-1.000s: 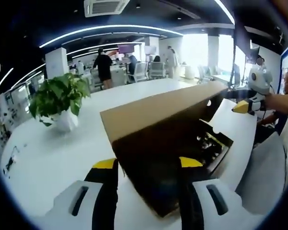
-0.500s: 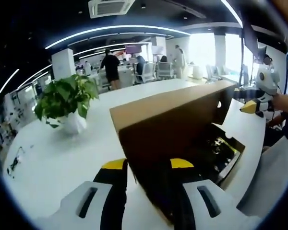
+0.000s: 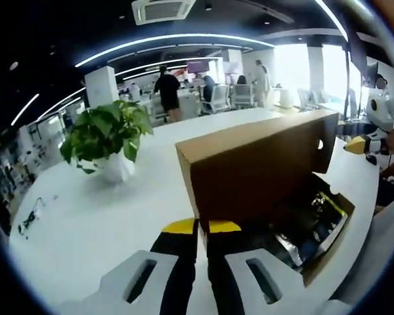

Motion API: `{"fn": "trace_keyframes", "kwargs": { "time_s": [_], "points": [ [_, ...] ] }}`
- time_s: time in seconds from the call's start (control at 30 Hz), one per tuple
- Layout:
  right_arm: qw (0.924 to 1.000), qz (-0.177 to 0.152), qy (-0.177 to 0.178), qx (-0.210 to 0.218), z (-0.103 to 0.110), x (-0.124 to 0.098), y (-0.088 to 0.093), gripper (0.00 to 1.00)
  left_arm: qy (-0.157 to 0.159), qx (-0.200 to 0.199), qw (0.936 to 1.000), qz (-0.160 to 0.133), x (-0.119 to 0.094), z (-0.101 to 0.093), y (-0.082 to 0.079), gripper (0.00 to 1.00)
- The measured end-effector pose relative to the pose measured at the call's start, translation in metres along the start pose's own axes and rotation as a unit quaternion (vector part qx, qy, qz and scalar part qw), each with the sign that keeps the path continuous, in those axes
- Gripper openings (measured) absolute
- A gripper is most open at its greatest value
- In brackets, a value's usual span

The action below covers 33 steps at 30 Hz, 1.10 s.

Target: Operate the shoe box by opening the lid, removing the specified soft item, and placing it in the target area until the item is outside and the box remains undamaged.

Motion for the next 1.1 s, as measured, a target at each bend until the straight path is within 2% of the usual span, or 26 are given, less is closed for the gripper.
{"fn": "trace_keyframes", "kwargs": {
  "time_s": [0.13, 0.33, 0.7, 1.1],
  "points": [
    [0.9998, -0.012, 0.009, 0.015, -0.004, -0.001, 0.001, 0.33, -0.003, -0.006, 1.0, -0.002, 0.002, 0.002, 0.001, 0.0],
    [0.999, -0.009, 0.039, 0.021, -0.013, -0.007, 0.015, 0.19, -0.005, -0.008, 0.9999, -0.011, 0.006, 0.005, 0.002, 0.0],
    [0.996, 0.029, 0.077, 0.034, -0.024, -0.006, 0.046, 0.11, -0.006, -0.001, 0.9999, -0.009, 0.013, 0.008, -0.002, 0.0],
    [0.9943, 0.068, 0.077, 0.03, -0.024, 0.012, 0.067, 0.07, -0.011, 0.0, 0.9999, -0.006, 0.024, 0.01, -0.008, 0.0]
  ]
}}
Point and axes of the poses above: the point that each gripper's makers call its tool centre point, and the gripper's own axes: x roughly forward along the fingers, z roughly to its left, y roughly out of its underside, the point moved 6 cm from there along -x, roughly backward along the fingers, and after that the axes turned 6 degrees about -z, right-handed, at the moved point
